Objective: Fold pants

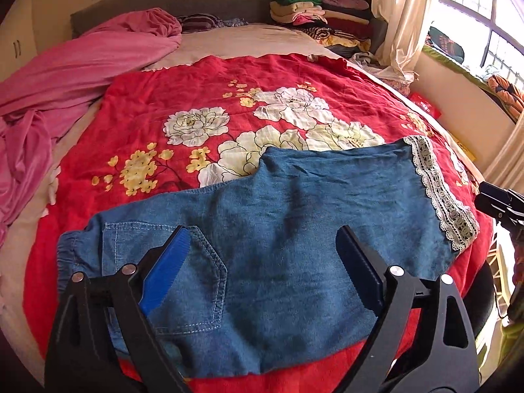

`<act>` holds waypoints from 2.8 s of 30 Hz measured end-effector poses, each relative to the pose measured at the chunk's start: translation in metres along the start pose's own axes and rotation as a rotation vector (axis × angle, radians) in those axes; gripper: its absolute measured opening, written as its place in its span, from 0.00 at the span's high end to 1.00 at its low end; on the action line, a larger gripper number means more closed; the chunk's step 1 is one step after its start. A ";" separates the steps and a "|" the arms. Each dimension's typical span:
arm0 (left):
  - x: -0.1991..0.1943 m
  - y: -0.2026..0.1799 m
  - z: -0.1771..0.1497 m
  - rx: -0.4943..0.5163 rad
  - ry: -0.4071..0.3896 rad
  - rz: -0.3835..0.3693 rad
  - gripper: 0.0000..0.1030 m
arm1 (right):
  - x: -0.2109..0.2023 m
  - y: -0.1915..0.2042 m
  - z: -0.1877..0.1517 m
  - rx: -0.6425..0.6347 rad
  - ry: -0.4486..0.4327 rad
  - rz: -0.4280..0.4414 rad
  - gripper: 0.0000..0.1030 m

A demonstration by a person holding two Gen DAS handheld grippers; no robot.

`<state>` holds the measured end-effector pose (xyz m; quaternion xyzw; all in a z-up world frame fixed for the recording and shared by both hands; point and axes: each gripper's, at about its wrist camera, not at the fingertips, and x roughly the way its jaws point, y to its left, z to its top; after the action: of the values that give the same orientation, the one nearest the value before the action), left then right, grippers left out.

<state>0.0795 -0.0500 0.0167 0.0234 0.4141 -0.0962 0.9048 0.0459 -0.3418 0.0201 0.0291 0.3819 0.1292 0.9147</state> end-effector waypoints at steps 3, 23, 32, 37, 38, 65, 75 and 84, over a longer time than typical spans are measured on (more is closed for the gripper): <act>-0.002 -0.002 -0.006 0.013 -0.002 0.007 0.13 | 0.004 0.010 -0.005 -0.026 0.018 0.011 0.30; 0.043 0.045 -0.065 -0.086 0.119 0.107 0.09 | 0.054 0.013 -0.057 -0.177 0.218 -0.210 0.30; 0.029 0.040 -0.061 -0.094 0.103 0.106 0.09 | 0.033 0.023 -0.047 -0.169 0.177 -0.193 0.18; 0.013 0.036 -0.056 -0.096 0.076 0.094 0.09 | 0.023 0.029 -0.041 -0.182 0.143 -0.189 0.17; 0.011 0.036 -0.054 -0.096 0.071 0.093 0.09 | 0.021 0.029 -0.040 -0.183 0.138 -0.190 0.17; -0.008 -0.027 0.000 0.027 -0.017 0.011 0.09 | -0.016 0.012 -0.028 -0.103 0.005 -0.194 0.15; 0.031 -0.099 0.048 0.192 -0.009 -0.069 0.09 | -0.016 -0.037 -0.037 0.063 0.008 -0.176 0.15; 0.084 -0.161 0.084 0.340 0.062 -0.170 0.09 | -0.005 -0.059 -0.048 0.186 0.036 -0.108 0.15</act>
<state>0.1644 -0.2311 0.0143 0.1437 0.4201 -0.2402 0.8633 0.0207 -0.4026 -0.0194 0.0911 0.4098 0.0444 0.9065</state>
